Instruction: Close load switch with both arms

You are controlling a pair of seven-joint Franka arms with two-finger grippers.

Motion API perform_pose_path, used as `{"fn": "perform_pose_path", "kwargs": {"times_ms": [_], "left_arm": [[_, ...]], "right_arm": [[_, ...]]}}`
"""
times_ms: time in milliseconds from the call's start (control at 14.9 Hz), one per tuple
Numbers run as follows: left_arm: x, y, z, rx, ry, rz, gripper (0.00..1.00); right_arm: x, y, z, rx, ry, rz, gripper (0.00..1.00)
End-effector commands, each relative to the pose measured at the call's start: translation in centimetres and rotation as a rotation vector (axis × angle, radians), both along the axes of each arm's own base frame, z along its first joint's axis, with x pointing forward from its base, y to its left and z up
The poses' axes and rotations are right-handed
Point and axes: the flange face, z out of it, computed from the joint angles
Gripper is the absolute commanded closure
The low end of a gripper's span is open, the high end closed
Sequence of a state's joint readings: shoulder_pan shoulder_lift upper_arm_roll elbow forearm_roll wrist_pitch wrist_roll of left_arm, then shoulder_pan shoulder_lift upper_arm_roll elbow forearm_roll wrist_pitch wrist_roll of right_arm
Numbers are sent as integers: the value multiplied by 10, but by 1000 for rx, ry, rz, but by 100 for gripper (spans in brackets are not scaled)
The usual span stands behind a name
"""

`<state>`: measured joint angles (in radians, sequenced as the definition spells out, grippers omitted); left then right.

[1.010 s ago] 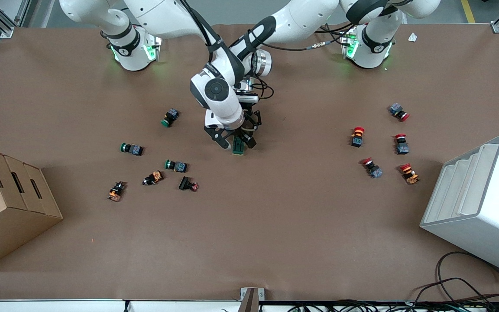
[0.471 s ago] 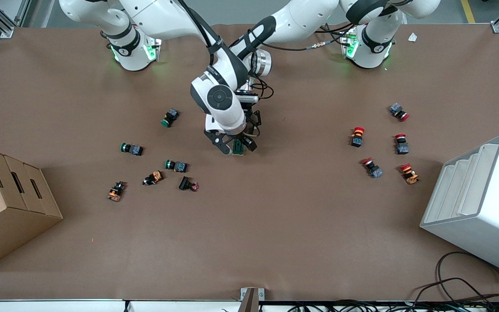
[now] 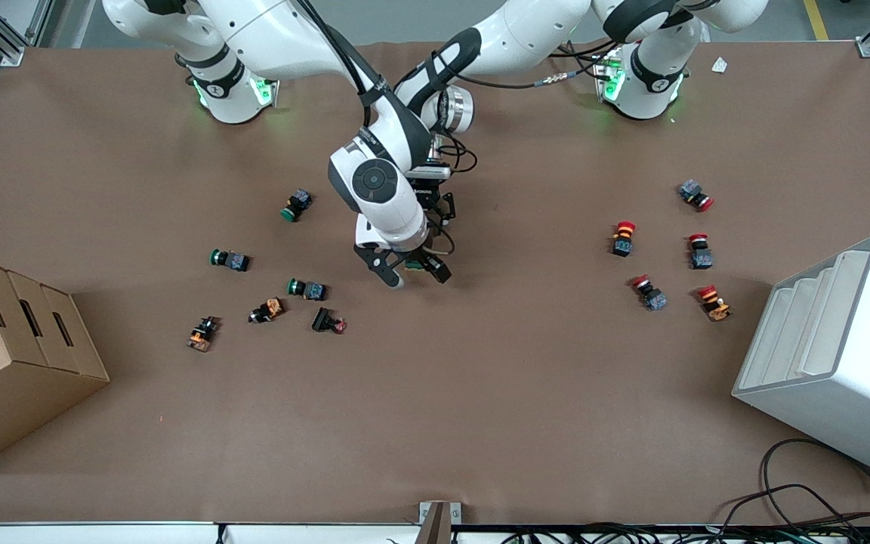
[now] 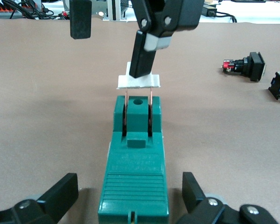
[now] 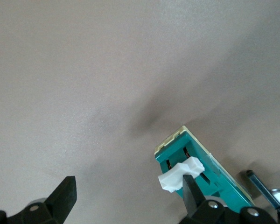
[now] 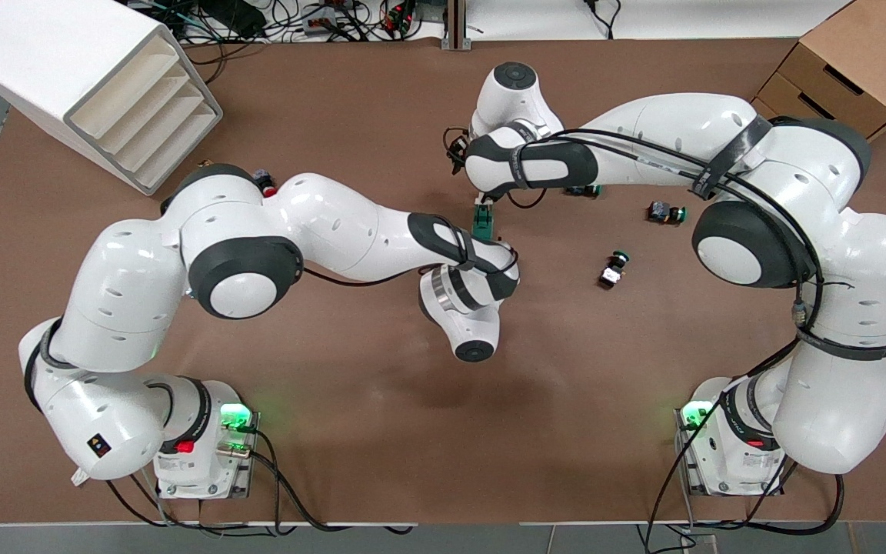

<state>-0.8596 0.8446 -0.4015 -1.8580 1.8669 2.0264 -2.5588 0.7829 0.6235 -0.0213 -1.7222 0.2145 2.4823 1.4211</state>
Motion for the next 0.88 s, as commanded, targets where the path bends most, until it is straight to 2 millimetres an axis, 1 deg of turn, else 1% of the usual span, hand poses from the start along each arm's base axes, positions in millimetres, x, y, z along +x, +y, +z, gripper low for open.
{"fn": "perform_pose_path", "kwargs": {"times_ms": [0, 135, 202, 269, 606, 740, 808], "left_arm": [[-1, -6, -6, -15, 15, 9, 2], [-1, -6, -7, -14, 16, 9, 2], [-1, -6, -7, -14, 16, 9, 2], [-1, -6, -7, -13, 17, 7, 2], [1, -4, -7, -6, 15, 8, 2], [4, -4, -5, 3, 12, 4, 2], [4, -6, -2, 0, 11, 2, 3]], "right_arm": [[4, 2, -3, 12, -4, 16, 0], [7, -3, -8, 8, -4, 26, 0], [10, -7, -14, 2, 0, 25, 0], [15, -9, -16, 4, -5, 21, 0], [26, -16, -37, -1, -20, 45, 0], [28, -17, -38, 1, -32, 70, 0], [33, -23, -34, 2, -40, 87, 0]]}}
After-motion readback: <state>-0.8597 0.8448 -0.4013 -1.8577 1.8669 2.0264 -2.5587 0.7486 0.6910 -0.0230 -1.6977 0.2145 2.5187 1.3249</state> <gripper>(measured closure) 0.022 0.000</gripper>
